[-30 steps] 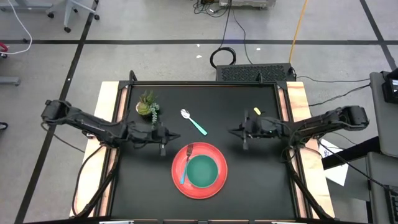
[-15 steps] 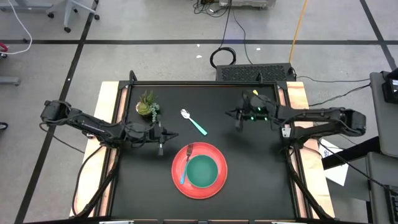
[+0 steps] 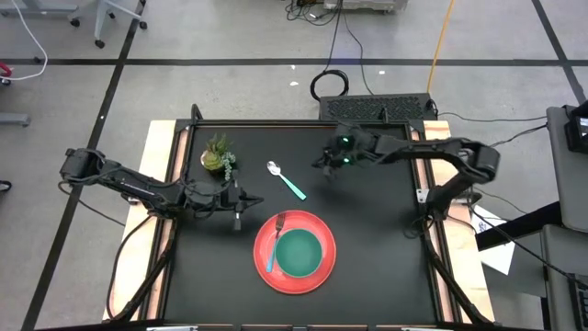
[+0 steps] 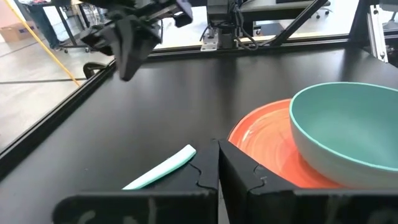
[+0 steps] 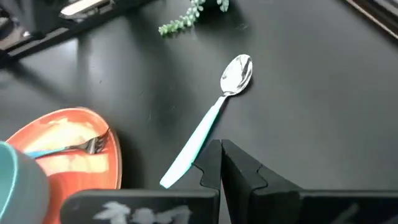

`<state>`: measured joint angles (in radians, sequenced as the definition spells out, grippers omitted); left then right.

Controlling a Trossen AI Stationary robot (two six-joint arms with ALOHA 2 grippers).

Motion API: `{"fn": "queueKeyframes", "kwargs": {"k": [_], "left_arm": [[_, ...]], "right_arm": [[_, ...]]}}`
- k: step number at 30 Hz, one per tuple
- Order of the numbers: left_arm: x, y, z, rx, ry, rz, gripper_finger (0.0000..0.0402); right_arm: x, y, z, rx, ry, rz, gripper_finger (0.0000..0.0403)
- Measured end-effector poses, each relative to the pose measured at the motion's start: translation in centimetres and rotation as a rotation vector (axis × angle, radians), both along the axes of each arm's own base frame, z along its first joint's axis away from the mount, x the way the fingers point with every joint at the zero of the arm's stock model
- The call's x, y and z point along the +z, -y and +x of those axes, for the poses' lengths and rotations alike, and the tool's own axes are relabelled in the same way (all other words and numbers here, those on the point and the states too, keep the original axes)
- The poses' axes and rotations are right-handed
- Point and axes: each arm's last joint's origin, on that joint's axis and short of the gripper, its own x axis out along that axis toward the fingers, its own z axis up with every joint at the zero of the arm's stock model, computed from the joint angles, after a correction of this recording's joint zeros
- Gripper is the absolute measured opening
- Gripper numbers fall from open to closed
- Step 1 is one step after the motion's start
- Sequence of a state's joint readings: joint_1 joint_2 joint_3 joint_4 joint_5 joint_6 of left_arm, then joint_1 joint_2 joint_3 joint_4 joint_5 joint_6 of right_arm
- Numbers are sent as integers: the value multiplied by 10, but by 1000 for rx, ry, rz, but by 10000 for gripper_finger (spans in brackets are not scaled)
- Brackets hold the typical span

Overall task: Set table place
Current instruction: Put the light blue spoon into the green bowl

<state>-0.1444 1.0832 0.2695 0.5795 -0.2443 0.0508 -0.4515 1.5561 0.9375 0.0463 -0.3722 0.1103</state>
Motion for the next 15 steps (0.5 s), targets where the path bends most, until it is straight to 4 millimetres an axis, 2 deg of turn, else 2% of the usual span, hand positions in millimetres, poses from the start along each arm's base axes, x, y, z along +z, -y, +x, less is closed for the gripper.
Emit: {"fn": "queueKeyframes", "kwargs": {"k": [8,12,15], "left_arm": [[-1,0,0,2,-9,-6,27],[-2,0,0,4,-19,-12,18],[-3,0,-1,6,-25,-21,7]], "right_arm": [[11,22,45,-23,-17,40,0],[13,31,55,-39,-122,144,0],[13,31,58,-22,-163,151,0]]}}
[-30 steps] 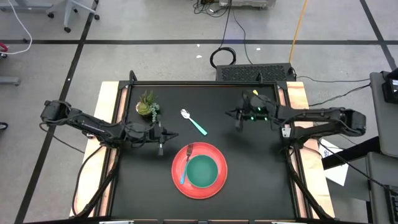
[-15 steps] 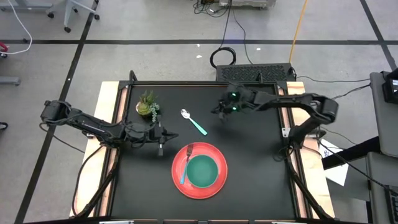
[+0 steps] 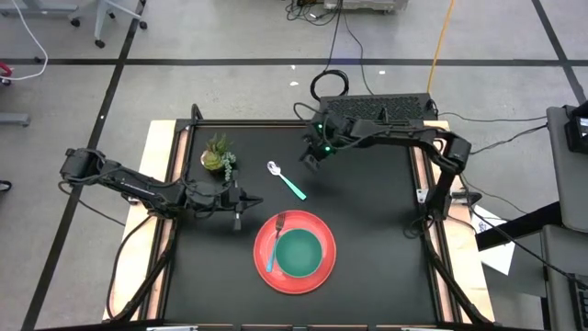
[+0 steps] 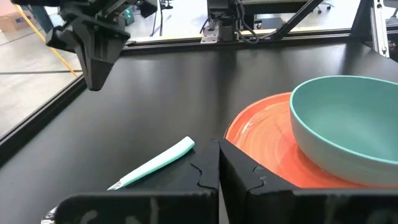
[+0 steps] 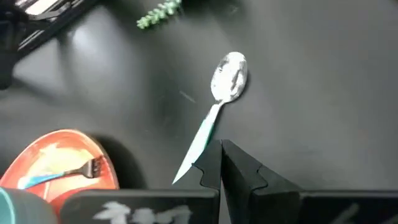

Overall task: Set table place
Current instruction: Put the light blue spoon into the green bowl

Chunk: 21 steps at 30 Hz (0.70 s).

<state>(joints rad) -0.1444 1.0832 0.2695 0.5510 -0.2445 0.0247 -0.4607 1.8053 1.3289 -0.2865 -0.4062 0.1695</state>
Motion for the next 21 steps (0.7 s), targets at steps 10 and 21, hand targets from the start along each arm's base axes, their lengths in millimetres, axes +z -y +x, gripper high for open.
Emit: {"fn": "queueKeyframes", "kwargs": {"k": [10,21], "left_arm": [[0,0,0,3,-2,-12,27],[0,0,0,5,3,-18,6]], "right_arm": [[10,-25,15,116,72,-187,0],[20,-28,21,-1,-46,-132,0]]}}
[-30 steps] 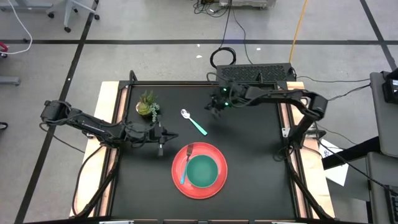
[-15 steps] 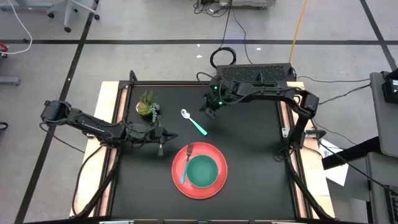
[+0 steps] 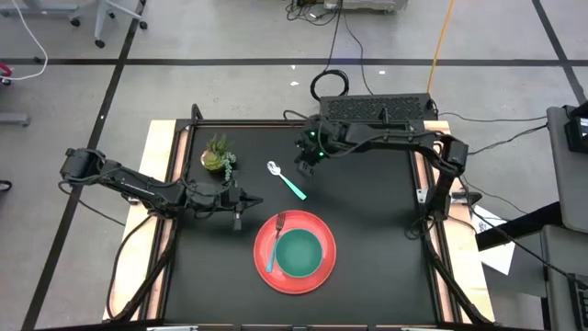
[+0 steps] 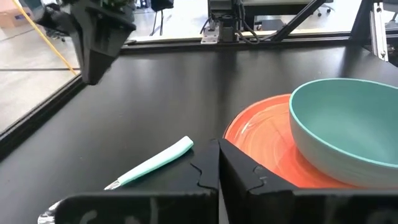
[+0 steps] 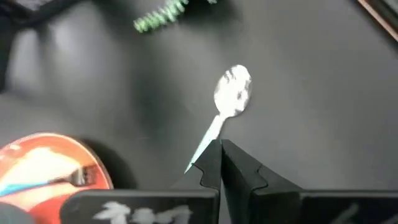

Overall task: Set table place
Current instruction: Put the light blue spoon into the green bowl

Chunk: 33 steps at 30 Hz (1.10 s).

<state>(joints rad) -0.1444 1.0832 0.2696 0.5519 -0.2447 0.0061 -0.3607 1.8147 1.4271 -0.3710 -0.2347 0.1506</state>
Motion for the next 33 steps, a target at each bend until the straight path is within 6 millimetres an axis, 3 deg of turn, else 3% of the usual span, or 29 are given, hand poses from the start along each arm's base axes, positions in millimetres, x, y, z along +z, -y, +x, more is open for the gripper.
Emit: {"fn": "queueKeyframes", "kwargs": {"k": [9,20,28,33], "left_arm": [[3,0,1,2,28,-12,31],[4,0,1,3,46,-22,3],[4,1,1,-5,45,-26,31],[3,1,1,-5,34,-25,41]], "right_arm": [[0,14,1,-60,-36,40,0],[-34,32,27,-98,0,152,0],[-29,21,55,15,47,123,0],[-32,11,60,44,35,118,23]]}}
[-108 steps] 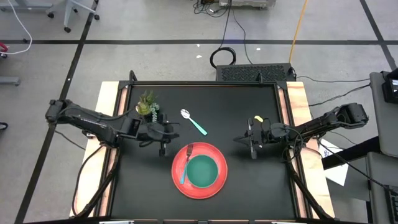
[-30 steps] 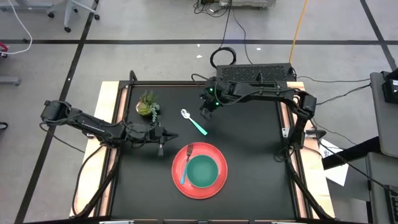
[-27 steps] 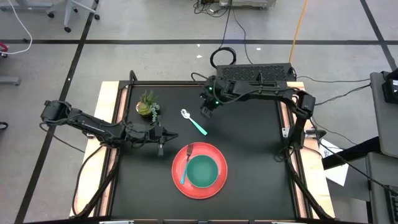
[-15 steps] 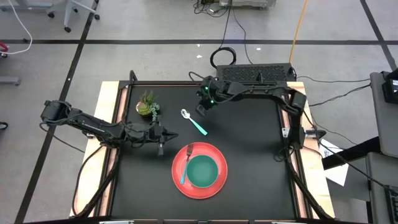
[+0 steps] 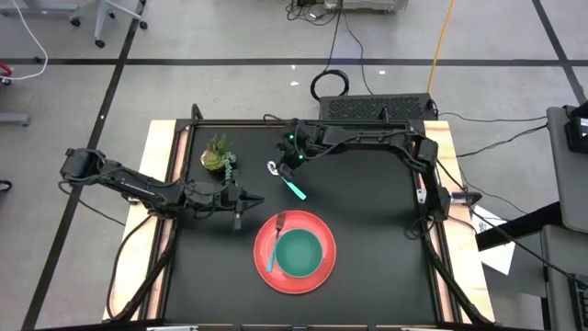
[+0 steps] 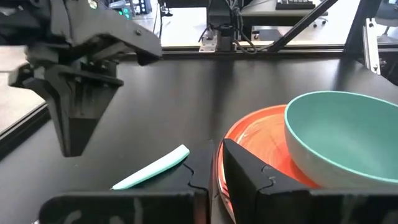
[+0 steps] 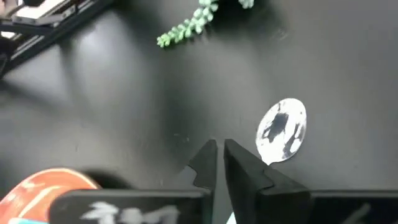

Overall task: Set table place
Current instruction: Put the light blue spoon into the green bowl

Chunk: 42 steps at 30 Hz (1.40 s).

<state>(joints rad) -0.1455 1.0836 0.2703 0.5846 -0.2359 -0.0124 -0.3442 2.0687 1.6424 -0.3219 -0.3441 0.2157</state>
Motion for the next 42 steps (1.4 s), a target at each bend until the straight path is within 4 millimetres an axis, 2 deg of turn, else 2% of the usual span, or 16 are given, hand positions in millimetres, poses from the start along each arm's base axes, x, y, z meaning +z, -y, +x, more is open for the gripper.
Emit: {"fn": "queueKeyframes", "kwargs": {"k": [11,16,21,27,32,42], "left_arm": [[0,0,0,1,2,-14,40],[0,0,0,-4,3,-21,40],[0,0,0,-5,3,-21,40],[0,0,0,-5,3,-21,40],[0,0,0,-5,3,-21,40],[0,1,0,-17,3,-23,40]], "right_arm": [[-21,-6,4,-20,-71,57,158],[-21,-3,2,-58,-84,83,203],[-23,4,-4,-101,-133,118,209],[-24,6,-5,-118,-139,128,196],[-39,3,-3,-126,-190,127,186],[-52,-3,1,-103,-214,126,185]]}}
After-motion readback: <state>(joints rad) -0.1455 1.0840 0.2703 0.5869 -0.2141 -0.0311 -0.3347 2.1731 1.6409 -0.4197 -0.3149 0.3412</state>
